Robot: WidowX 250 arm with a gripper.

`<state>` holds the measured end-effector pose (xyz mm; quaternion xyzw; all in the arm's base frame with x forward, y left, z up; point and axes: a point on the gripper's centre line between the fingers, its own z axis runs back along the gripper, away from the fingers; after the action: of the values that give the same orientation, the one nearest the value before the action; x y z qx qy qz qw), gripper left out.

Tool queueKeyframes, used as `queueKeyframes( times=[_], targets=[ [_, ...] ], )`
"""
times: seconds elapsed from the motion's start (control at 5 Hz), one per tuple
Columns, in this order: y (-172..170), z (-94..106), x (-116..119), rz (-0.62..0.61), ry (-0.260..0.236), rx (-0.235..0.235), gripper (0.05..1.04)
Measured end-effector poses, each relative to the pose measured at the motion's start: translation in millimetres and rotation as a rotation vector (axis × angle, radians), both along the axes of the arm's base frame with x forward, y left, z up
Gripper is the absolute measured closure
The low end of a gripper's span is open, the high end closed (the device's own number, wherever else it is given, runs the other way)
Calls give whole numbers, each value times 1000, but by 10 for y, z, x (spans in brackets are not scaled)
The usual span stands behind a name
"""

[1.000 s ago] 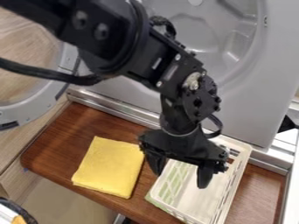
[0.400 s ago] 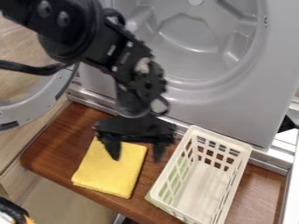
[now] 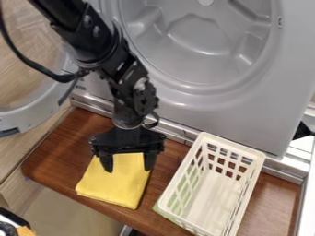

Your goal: Putting the yellow cloth into the gray basin

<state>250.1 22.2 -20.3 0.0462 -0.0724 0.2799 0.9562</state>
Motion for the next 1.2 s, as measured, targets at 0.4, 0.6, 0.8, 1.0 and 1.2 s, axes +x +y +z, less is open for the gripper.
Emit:
queueKeyframes(
  times=[0.4,0.6,0.8,1.0,1.2],
  targets=[
    [233,-424,38,-9,79,24,83],
    [251,-557,52,-25,91,30,83],
    [260,-578,54,-27,65,37,118],
    [234,-593,16,-33,5,1,379],
    [208,-585,-35,-49,14,-27,646]
  ],
)
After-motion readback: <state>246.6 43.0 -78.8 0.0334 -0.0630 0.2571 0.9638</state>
